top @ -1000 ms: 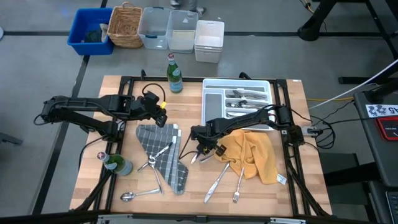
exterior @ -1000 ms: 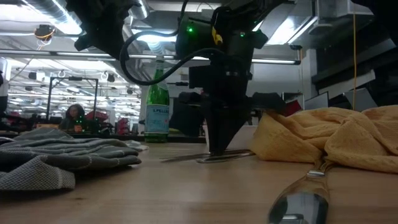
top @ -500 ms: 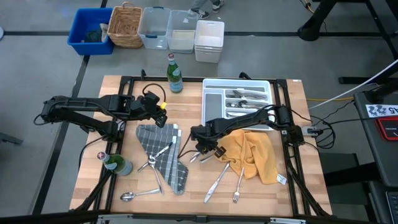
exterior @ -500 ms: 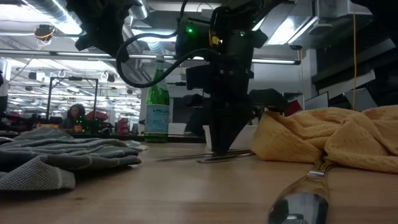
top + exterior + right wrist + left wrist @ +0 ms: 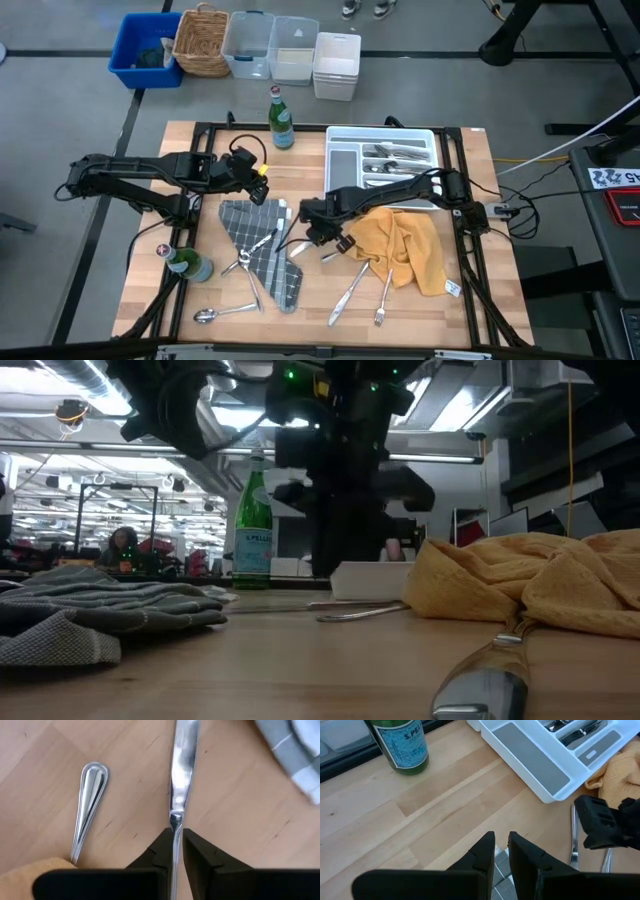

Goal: Sort silverware
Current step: Put the silver knife into the cutlery tray

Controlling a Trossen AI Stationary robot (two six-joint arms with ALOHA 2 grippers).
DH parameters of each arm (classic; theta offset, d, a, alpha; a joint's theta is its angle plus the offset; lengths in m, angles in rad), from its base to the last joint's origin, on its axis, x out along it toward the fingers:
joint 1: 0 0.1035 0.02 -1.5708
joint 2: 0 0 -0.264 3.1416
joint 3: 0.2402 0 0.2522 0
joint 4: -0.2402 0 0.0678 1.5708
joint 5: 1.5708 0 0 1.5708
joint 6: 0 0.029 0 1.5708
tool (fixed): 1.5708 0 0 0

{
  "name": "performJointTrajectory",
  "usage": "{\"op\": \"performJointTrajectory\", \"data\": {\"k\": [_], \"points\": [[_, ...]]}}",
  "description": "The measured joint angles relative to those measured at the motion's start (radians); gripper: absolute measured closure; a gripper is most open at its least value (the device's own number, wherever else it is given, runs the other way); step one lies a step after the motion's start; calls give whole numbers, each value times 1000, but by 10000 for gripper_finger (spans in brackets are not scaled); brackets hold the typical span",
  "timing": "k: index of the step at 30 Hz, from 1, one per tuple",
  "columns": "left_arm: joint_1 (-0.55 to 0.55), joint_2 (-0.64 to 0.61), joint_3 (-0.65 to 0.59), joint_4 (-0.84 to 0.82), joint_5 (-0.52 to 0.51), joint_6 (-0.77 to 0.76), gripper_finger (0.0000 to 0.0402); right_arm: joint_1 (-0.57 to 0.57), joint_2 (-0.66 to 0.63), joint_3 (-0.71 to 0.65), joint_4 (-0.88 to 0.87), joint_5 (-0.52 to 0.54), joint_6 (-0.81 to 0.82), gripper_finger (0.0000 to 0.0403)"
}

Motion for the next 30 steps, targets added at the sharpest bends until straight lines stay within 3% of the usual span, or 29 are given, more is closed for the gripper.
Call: {"op": "performJointTrajectory", "data": {"k": [15, 25, 30], "points": [[0, -1, 0, -1, 0, -3, 359, -1, 30, 23, -2, -2, 146, 355], [0, -1, 0, -1, 0, 0, 359, -2, 60, 23, 0, 36, 172, 243], [0, -1, 0, 0, 0, 17, 359, -2, 60, 23, 11, 17, 172, 228]]}}
